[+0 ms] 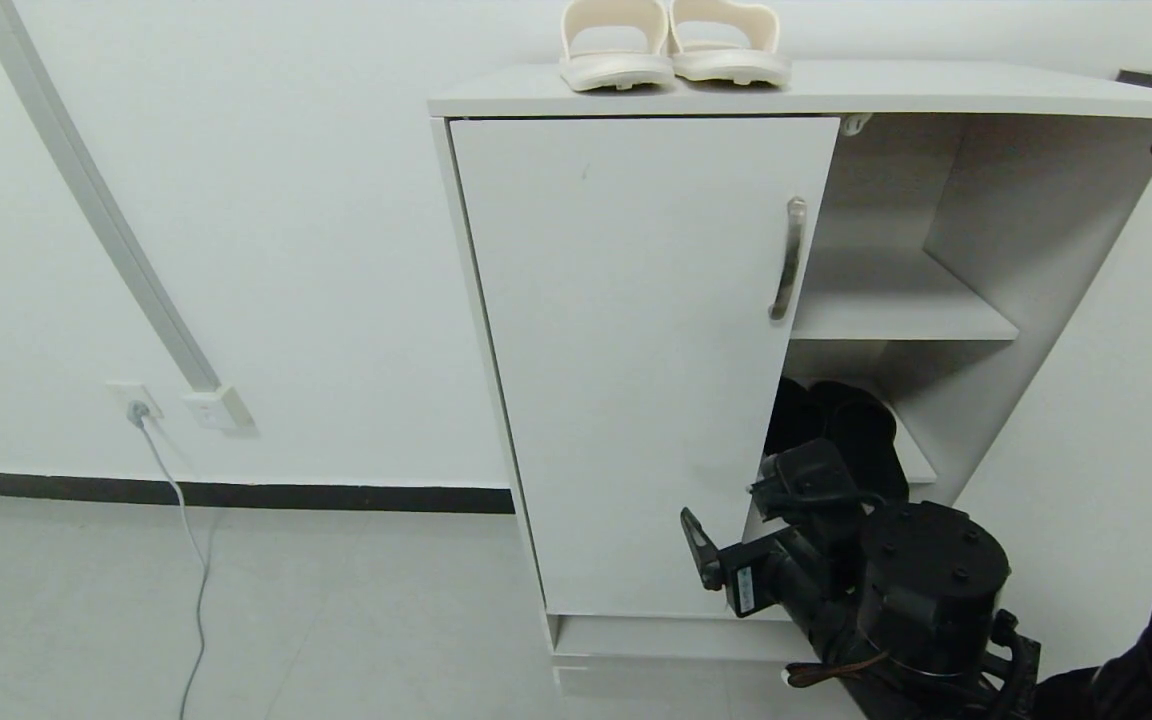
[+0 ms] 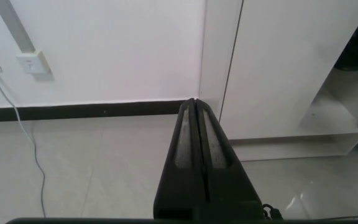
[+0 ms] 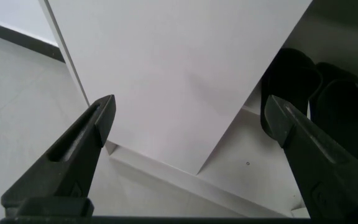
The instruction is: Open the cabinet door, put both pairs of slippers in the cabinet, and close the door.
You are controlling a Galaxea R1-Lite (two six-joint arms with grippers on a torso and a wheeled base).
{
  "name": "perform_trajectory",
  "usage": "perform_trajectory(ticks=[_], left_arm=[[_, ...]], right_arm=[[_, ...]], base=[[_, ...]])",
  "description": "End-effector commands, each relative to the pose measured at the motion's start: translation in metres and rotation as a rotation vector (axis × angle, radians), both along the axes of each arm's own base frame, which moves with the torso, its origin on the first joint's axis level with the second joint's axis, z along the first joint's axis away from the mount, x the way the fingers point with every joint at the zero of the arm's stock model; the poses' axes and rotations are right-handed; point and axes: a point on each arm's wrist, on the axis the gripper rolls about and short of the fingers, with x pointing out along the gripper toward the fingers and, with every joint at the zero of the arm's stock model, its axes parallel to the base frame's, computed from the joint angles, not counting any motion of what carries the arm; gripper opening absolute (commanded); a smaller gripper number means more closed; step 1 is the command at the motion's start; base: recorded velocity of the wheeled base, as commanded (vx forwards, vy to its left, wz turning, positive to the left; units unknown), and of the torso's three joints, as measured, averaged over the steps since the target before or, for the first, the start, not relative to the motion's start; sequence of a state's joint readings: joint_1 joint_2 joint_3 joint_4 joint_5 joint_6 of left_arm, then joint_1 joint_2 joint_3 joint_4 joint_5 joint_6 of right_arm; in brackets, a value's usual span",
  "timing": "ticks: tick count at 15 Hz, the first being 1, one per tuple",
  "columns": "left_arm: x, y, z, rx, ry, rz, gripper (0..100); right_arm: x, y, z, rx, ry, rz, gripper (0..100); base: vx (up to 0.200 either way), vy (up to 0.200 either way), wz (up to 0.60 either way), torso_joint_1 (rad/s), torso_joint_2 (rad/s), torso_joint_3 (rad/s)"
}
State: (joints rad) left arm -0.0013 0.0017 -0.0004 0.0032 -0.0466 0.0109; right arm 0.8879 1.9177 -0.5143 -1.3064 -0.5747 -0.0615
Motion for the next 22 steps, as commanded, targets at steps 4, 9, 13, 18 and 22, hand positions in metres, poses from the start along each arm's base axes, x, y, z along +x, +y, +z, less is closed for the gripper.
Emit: perform_trajectory(ticks=[4, 9, 13, 18, 22], left_arm=[[0.0001, 0.0, -0.0001, 0.0, 0.002, 0.0, 0], [0.0001, 0.0, -0.0001, 0.0, 0.002, -0.001, 0], [0.0, 0.0, 0.0004, 0.0, 0.0, -0.001, 0], [0.0001, 0.0, -0.0001, 0.0, 0.002, -0.001, 0], [0.0001, 0.0, -0.0001, 0.0, 0.002, 0.0, 0]], right_arm=[[0.0015, -0.0003, -0.0006, 0.002, -0.001, -0.005, 100], [0.0012, 0.0001, 0.0005, 0.006, -0.005, -0.003, 100], [0.001, -0.0001, 0.0002, 0.005, -0.004, -0.003, 100], [0.001, -0.0001, 0.0002, 0.005, -0.004, -0.003, 100], [0.0013, 0.0002, 0.0, 0.005, -0.004, -0.003, 100]], base=[[0.0, 0.0, 0.0, 0.0, 0.0, 0.0], [0.0, 0.0, 0.0, 0.001, -0.02, -0.012], [0.0, 0.0, 0.0, 0.018, -0.25, -0.325], [0.0, 0.0, 0.0, 0.069, -0.5, -0.36], [0.0, 0.0, 0.0, 0.13, -0.46, -0.334]])
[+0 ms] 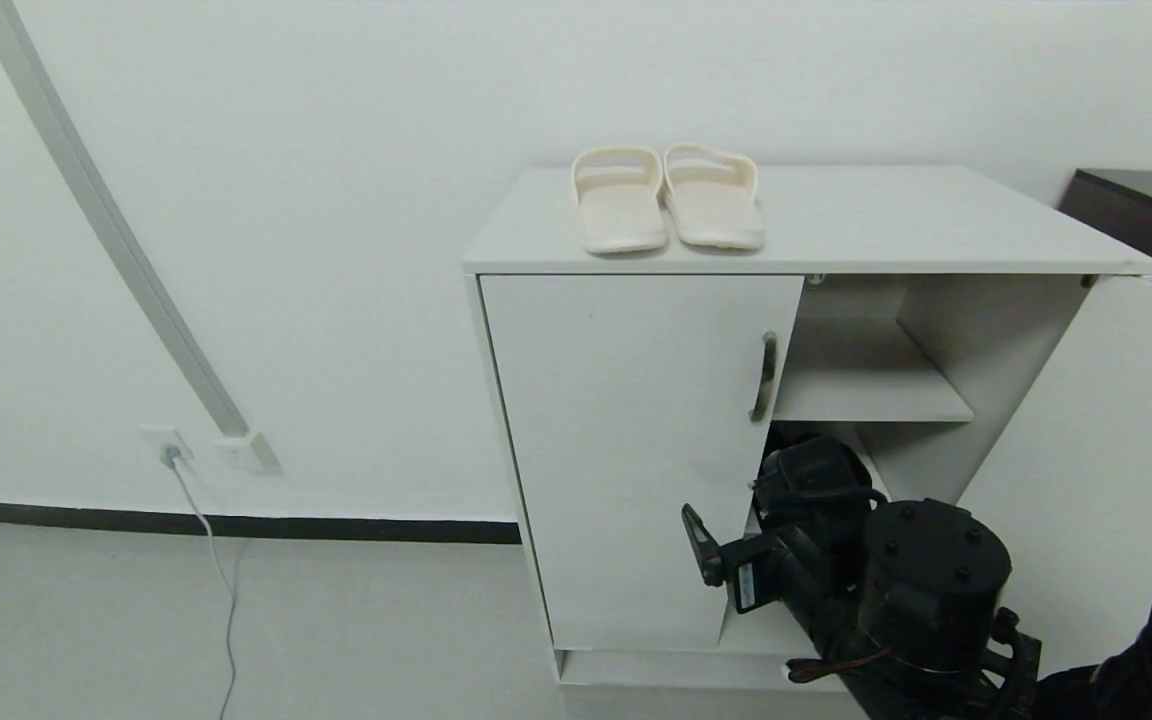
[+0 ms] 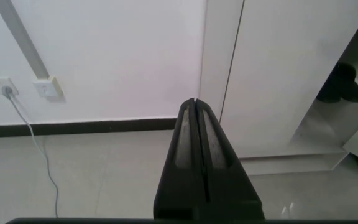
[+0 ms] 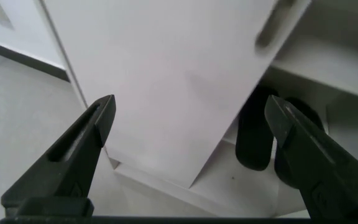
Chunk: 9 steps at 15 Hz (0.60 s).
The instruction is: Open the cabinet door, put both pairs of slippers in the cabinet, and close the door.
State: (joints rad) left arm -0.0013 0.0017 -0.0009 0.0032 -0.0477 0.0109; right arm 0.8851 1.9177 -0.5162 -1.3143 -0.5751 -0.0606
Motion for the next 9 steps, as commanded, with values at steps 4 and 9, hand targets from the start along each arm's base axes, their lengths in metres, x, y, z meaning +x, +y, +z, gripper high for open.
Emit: perform_trajectory(ticks=[4, 9], left_arm=[[0.0001, 0.0, 0.0002, 0.0, 0.001, 0.0, 0], [0.0002, 0.0, -0.0002, 0.0, 0.002, 0.0, 0]], right_arm=[[0.0006, 0.0007, -0.0008, -0.002, 0.001, 0.0, 100], [0.0006, 0.0007, -0.0008, -0.002, 0.001, 0.001, 100]], base=[[0.0, 0.0, 0.0, 0.156, -0.47, -0.317], [0.0, 0.0, 0.0, 0.188, -0.5, -0.321]])
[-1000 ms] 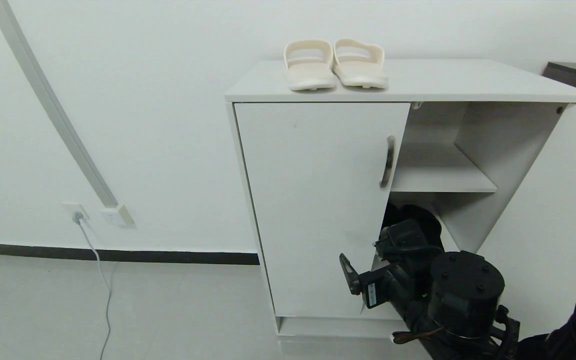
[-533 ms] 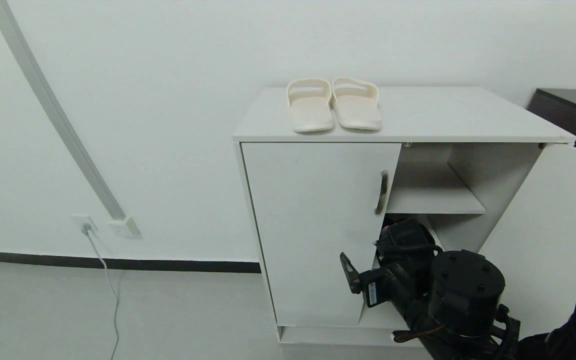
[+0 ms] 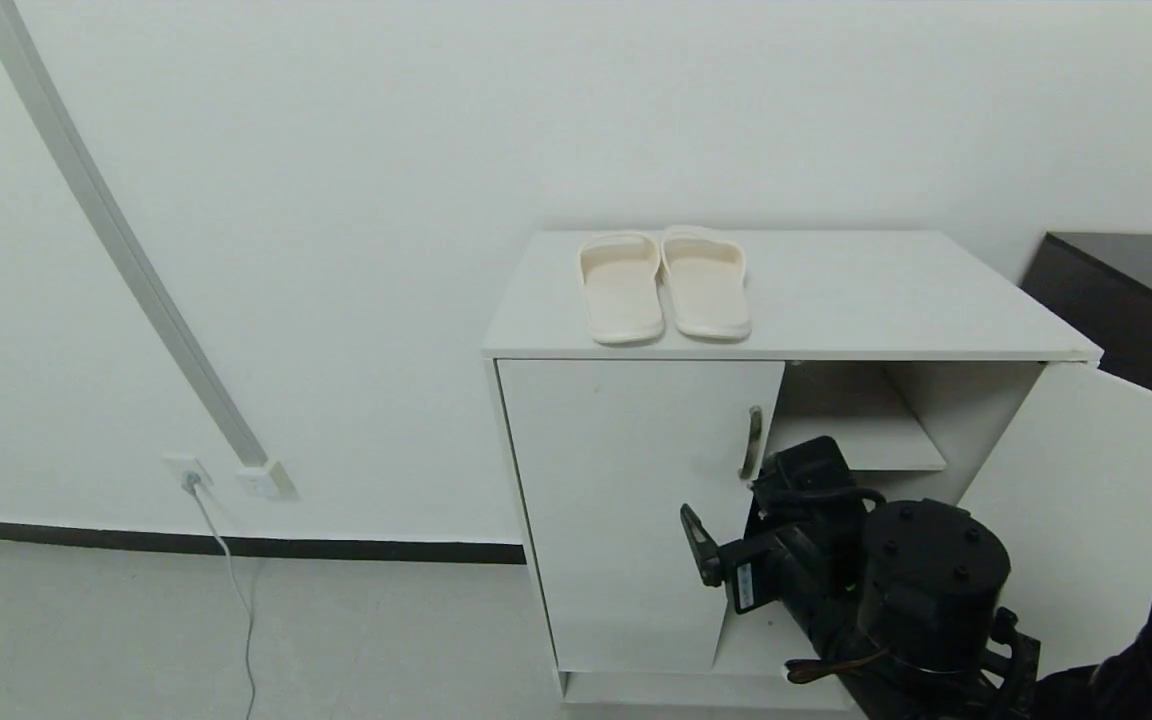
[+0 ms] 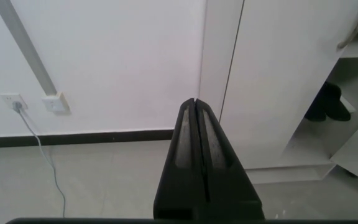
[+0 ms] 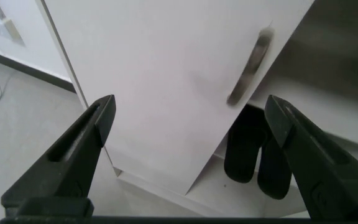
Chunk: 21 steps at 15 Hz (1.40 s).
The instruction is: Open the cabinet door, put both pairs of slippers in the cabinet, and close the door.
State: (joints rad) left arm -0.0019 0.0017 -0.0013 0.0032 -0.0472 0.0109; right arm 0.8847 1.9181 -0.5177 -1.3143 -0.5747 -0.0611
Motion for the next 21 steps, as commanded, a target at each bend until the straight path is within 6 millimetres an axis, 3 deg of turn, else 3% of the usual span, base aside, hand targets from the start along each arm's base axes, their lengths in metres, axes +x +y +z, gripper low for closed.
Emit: perform_trajectory(ticks=[1, 12, 21], left_arm=[[0.0002, 0.0, -0.0003, 0.0, 0.003, 0.0, 0], [0.0001, 0.0, 0.0001, 0.0, 0.001, 0.0, 0], [0.0001, 0.0, 0.0001, 0.0, 0.001, 0.0, 0]], right_arm=[[0.0003, 0.0005, -0.001, -0.002, 0.002, 0.0, 100], [-0.0001, 0.0003, -0.0001, 0.001, -0.001, 0.008, 100], [-0.001, 0.0001, -0.0078, -0.005, 0.0, 0.039, 100]], base=[[0.0, 0.0, 0.0, 0.207, -0.51, -0.315], [0.0, 0.0, 0.0, 0.242, -0.56, -0.324], [0.0, 0.0, 0.0, 0.159, -0.34, -0.182]])
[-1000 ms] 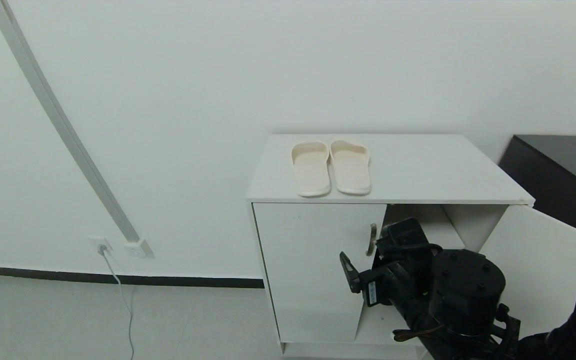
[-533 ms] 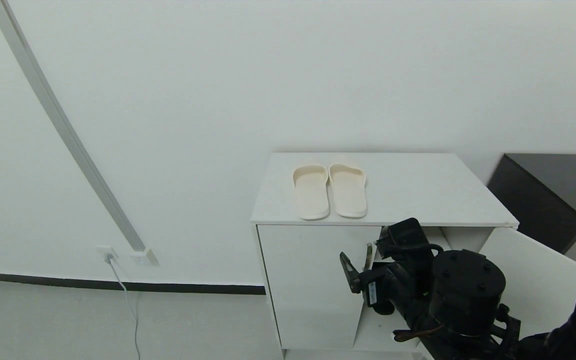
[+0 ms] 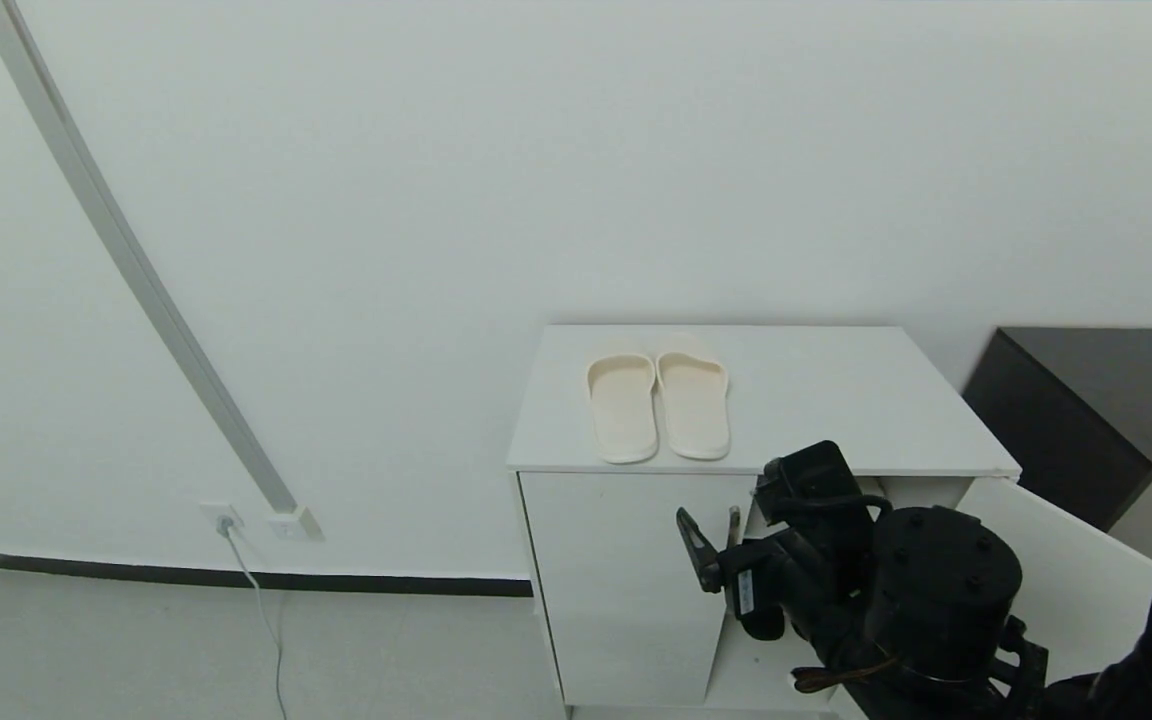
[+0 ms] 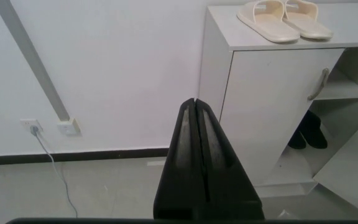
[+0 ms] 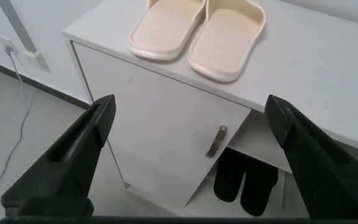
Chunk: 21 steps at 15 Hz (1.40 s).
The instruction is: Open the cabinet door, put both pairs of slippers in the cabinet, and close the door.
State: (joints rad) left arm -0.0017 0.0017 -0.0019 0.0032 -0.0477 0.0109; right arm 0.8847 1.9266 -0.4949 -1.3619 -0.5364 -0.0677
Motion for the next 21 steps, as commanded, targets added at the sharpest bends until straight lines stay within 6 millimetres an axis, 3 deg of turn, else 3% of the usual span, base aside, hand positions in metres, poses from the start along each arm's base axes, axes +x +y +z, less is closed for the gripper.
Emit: perform_trajectory(ticks=[1, 5, 10, 12, 15, 21], left_arm=[[0.0, 0.0, 0.0, 0.0, 0.002, 0.002, 0], [0.0, 0.0, 0.0, 0.001, 0.003, 0.002, 0], [0.0, 0.0, -0.001, 0.003, 0.001, 0.002, 0], [0.0, 0.0, 0.0, 0.001, 0.002, 0.0, 0], [0.0, 0.0, 0.0, 0.001, 0.003, 0.0, 0], [0.0, 0.0, 0.0, 0.001, 0.003, 0.0, 0]], right_arm=[[0.002, 0.003, -0.01, -0.025, 0.017, 0.0, 100], [0.018, 0.02, 0.001, 0.012, 0.024, -0.007, 100], [0.045, 0.051, 0.062, 0.098, 0.232, -0.124, 100], [0.045, 0.056, 0.072, 0.126, 0.28, -0.164, 100], [0.045, 0.058, 0.067, 0.12, 0.311, -0.173, 100], [0.056, 0.07, 0.037, 0.105, 0.308, -0.209, 100]], base=[[0.0, 0.0, 0.0, 0.0, 0.0, 0.0], [0.0, 0.0, 0.0, 0.0, 0.0, 0.0], [0.0, 0.0, 0.0, 0.0, 0.0, 0.0], [0.0, 0.0, 0.0, 0.0, 0.0, 0.0], [0.0, 0.0, 0.0, 0.0, 0.0, 0.0], [0.2, 0.0, 0.0, 0.002, 0.0, 0.002]])
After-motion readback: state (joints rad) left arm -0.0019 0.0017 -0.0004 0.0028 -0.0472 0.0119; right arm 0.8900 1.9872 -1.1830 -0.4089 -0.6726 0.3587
